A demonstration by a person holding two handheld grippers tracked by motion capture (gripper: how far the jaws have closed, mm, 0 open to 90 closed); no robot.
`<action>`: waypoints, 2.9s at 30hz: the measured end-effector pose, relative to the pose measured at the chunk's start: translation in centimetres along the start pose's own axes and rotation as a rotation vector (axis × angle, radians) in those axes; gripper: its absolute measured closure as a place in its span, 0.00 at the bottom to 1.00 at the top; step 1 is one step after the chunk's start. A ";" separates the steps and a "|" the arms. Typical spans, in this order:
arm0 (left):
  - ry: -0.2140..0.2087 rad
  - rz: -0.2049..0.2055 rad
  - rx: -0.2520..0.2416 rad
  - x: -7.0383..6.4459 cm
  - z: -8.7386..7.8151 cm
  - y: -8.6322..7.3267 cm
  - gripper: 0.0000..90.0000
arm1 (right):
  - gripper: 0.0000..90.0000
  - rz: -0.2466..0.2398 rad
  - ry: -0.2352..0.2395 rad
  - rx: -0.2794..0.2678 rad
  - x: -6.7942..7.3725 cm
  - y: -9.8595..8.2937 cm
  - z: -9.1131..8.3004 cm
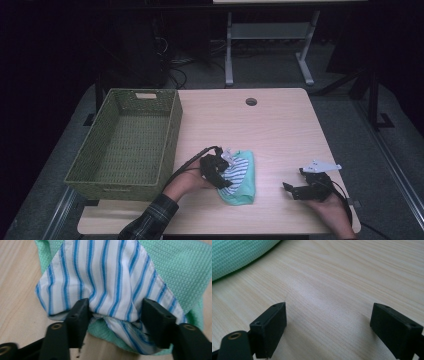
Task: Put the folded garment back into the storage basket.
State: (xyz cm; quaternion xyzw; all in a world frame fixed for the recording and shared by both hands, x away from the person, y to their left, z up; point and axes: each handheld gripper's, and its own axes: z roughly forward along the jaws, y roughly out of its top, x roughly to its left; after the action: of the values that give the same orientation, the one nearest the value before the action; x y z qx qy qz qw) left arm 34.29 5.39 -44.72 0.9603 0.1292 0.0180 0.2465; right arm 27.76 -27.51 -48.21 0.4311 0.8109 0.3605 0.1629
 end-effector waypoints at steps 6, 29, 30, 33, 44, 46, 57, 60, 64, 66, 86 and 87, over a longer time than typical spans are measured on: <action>-0.010 -0.017 0.002 -0.2 -0.2 0.1 0.70 | 0.15 0.000 0.000 0.000 0.0 0.0 0.0; -0.040 -0.140 -0.045 0.2 -2.0 0.7 0.80 | 0.14 0.028 0.005 -0.007 -0.2 -0.1 -0.1; -0.042 -0.141 -0.048 0.1 -2.2 0.8 0.80 | 0.14 0.027 0.005 -0.006 -0.1 -0.1 -0.1; -0.043 -0.138 -0.057 0.0 -2.7 1.0 0.80 | 0.14 0.023 0.002 -0.004 -0.1 -0.1 -0.1; -0.029 -0.157 -0.090 0.2 -4.9 1.4 0.80 | 0.03 -0.008 -0.014 0.028 0.2 0.1 0.3; -0.026 -0.165 -0.097 0.3 -5.5 1.5 0.80 | 0.02 -0.006 -0.016 0.031 0.2 0.1 0.3; -0.003 -0.209 -0.139 1.2 -8.9 1.4 0.80 | 0.00 -0.001 -0.022 0.038 0.2 0.1 0.3; 0.001 -0.204 -0.135 1.6 -9.7 1.3 0.80 | 0.00 -0.001 -0.021 0.038 0.2 0.1 0.3; 0.006 -0.211 -0.142 1.9 -10.5 1.2 0.80 | 0.00 -0.001 -0.021 0.038 0.2 0.1 0.3; 0.010 -0.211 -0.142 2.0 -10.9 1.2 0.80 | 0.00 -0.002 -0.021 0.038 0.2 0.1 0.3; 0.085 -0.251 -0.153 3.4 -16.0 -0.2 0.80 | 0.00 -0.002 -0.022 0.038 0.2 0.1 0.3; 0.087 -0.256 -0.154 3.4 -16.1 -0.3 0.80 | 0.00 -0.002 -0.021 0.038 0.2 0.1 0.3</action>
State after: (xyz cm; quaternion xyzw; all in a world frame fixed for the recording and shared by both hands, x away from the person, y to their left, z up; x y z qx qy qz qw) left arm 35.96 14.07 -30.77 0.9126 0.2592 0.0380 0.3139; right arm 27.90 -27.17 -48.36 0.4372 0.8163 0.3402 0.1636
